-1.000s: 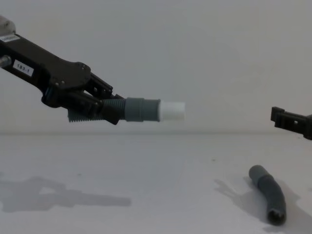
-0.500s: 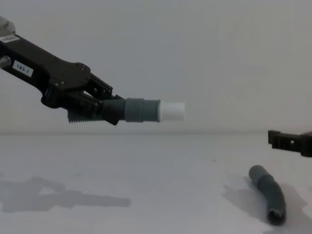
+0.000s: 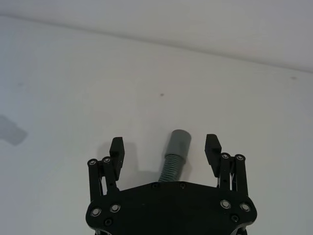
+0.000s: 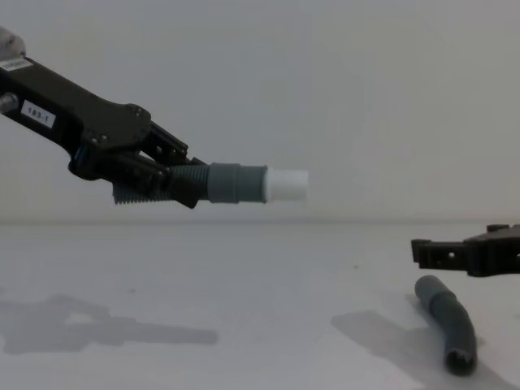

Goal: Use both hands to pick up one end of the pipe from the table, align the ends, and insert them.

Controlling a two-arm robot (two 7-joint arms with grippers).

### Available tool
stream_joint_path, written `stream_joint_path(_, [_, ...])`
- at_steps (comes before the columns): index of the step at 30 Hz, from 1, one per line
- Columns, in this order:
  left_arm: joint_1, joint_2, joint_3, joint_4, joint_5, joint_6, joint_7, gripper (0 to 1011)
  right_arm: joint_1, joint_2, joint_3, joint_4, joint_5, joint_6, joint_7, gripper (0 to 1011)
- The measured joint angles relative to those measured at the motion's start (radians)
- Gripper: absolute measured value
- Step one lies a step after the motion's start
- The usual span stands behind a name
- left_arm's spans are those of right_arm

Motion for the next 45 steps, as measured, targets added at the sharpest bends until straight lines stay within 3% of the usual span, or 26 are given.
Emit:
stream_joint_path(8, [0.0, 0.0, 0.0, 0.0, 0.0, 0.0, 0.0, 300, 0.025, -0.013, -0.022, 0.001, -0.013, 0.072, 0.0, 1002])
stream_joint_path(19, [0.0, 0.0, 0.0, 0.0, 0.0, 0.0, 0.0, 300, 0.05, -0.037, -0.022, 0.03, -0.026, 0.145, -0.024, 1002])
stream_joint_path(45, [0.0, 0.0, 0.0, 0.0, 0.0, 0.0, 0.0, 300, 0.083, -0.165, 0.005, 0.094, -0.057, 0.274, -0.141, 1002])
